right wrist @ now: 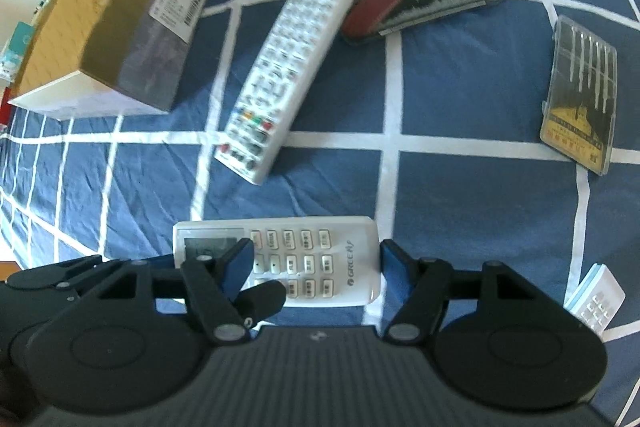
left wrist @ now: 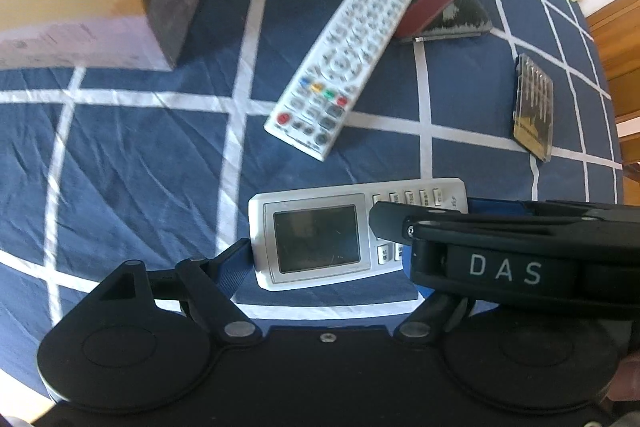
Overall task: Organize objects
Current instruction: 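Close the right gripper on the white air-conditioner remote and lift it, then carry the air-conditioner remote with the right gripper over the box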
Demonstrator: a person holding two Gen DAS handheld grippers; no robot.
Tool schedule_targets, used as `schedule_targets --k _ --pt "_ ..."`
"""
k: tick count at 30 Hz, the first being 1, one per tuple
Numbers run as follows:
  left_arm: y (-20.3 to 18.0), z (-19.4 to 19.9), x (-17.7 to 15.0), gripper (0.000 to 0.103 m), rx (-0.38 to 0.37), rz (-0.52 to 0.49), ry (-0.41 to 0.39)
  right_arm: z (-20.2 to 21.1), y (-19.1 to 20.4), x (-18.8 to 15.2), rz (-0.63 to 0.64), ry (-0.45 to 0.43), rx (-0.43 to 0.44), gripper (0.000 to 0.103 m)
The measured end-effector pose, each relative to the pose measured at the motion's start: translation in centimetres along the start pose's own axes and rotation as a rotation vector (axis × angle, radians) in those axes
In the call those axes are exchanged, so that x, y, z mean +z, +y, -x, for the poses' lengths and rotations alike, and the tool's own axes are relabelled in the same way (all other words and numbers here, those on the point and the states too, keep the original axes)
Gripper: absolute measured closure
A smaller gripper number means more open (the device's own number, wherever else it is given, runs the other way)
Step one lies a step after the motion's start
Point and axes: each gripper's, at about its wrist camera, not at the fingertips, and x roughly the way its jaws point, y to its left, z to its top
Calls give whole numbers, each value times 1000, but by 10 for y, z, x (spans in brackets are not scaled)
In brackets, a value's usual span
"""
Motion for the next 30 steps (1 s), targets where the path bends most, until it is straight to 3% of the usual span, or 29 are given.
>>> schedule_targets --k 19,30 --pt "89 84 51 23 5 -142 -80 30 122 21 -84 -147 -2 35" --pt "138 113 82 23 -2 -222 -113 29 186 43 -147 -221 -8 35"
